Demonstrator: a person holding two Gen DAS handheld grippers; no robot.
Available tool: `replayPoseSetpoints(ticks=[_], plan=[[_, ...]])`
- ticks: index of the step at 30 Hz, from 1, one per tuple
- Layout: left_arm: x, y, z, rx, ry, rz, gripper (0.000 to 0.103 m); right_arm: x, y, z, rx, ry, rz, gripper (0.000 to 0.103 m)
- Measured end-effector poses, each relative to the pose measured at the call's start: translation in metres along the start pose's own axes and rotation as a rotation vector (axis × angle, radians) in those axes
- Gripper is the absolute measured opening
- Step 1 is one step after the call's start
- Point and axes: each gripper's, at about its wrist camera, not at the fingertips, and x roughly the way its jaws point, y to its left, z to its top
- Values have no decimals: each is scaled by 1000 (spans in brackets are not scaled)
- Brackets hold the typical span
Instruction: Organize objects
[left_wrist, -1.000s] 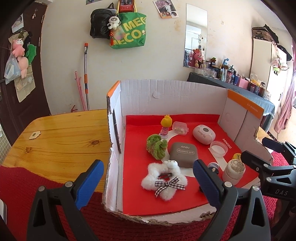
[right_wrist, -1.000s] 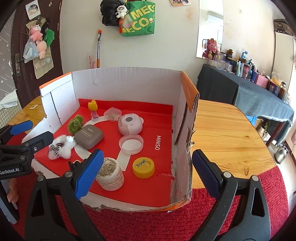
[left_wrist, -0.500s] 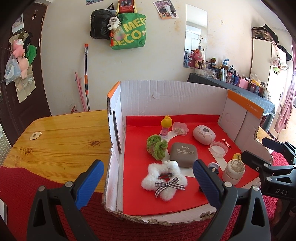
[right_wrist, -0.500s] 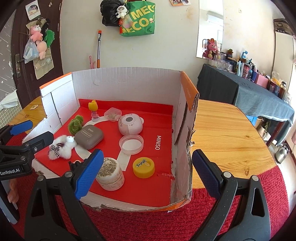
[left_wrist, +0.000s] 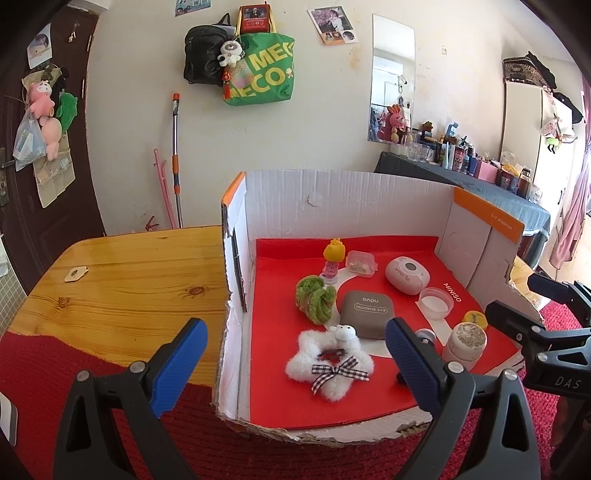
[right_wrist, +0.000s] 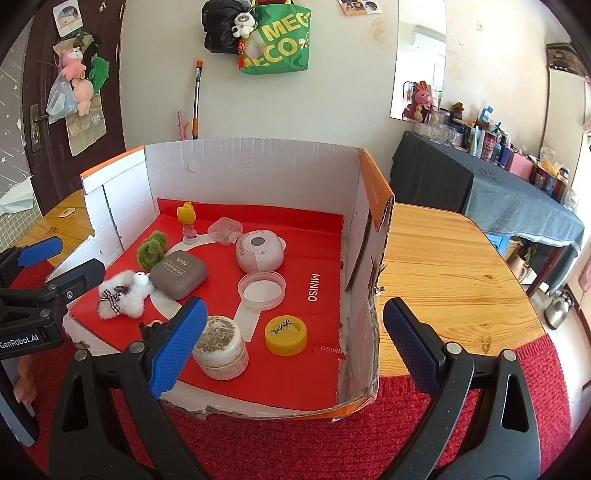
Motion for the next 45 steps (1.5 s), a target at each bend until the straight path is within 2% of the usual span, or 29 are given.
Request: replayPoseSetpoints(ticks=[10, 18, 22, 29, 33, 45], plan=[[-42, -4, 2, 5, -6, -33, 103, -36, -2, 0, 34, 8, 18, 98], [-64, -14, -23, 35, 71, -17, 103, -58, 3, -28, 65, 97, 40, 98], [-62, -15, -42, 30, 122, -23, 103, -54, 0, -46, 113, 166, 44, 98], [-36, -14, -67, 7, 229, 14, 103, -34, -2, -65, 115, 247, -3, 98], [-21, -10, -75, -26, 302, 5, 103, -25, -2, -72, 108, 298, -18, 98], [-18, -11, -73, -21, 312, 38, 103, -24, 0, -74, 101, 312, -62, 103]])
